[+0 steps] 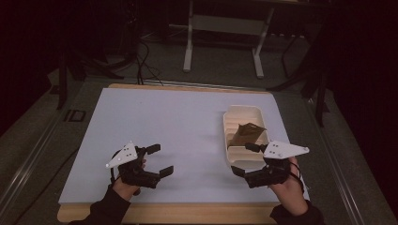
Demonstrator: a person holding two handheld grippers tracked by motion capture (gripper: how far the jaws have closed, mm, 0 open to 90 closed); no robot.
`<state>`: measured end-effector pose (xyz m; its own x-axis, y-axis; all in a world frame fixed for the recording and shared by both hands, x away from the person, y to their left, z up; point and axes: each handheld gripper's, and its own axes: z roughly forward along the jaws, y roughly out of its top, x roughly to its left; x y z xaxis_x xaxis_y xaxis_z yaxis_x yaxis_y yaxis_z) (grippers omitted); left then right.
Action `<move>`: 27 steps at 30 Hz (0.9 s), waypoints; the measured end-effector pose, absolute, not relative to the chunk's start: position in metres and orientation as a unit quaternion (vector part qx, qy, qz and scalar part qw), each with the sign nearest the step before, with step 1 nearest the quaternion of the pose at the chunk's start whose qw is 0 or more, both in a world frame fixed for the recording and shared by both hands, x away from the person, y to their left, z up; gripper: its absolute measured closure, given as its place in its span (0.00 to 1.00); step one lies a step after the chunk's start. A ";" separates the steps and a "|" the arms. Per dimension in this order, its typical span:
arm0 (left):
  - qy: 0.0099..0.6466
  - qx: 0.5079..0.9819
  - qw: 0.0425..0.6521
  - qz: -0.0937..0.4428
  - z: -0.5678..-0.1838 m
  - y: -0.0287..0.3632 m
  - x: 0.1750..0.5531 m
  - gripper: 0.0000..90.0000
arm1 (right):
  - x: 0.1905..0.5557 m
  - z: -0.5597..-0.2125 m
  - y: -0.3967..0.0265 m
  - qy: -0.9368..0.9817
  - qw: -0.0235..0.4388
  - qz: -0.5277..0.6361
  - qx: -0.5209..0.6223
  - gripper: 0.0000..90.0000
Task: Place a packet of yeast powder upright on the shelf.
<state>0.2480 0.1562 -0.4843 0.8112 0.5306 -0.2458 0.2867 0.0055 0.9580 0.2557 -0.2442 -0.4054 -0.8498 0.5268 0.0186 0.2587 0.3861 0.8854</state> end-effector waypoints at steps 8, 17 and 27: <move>0.291 0.699 0.646 0.095 -0.484 0.156 0.248 0.05 | 0.252 -0.427 -0.245 0.830 0.122 0.491 0.235 0.11; 0.289 0.702 0.644 0.096 -0.484 0.156 0.248 0.05 | 0.245 -0.448 -0.241 0.838 0.105 0.484 0.228 0.11; 0.288 0.703 0.643 0.096 -0.485 0.156 0.247 0.05 | 0.241 -0.462 -0.245 0.841 0.096 0.485 0.217 0.11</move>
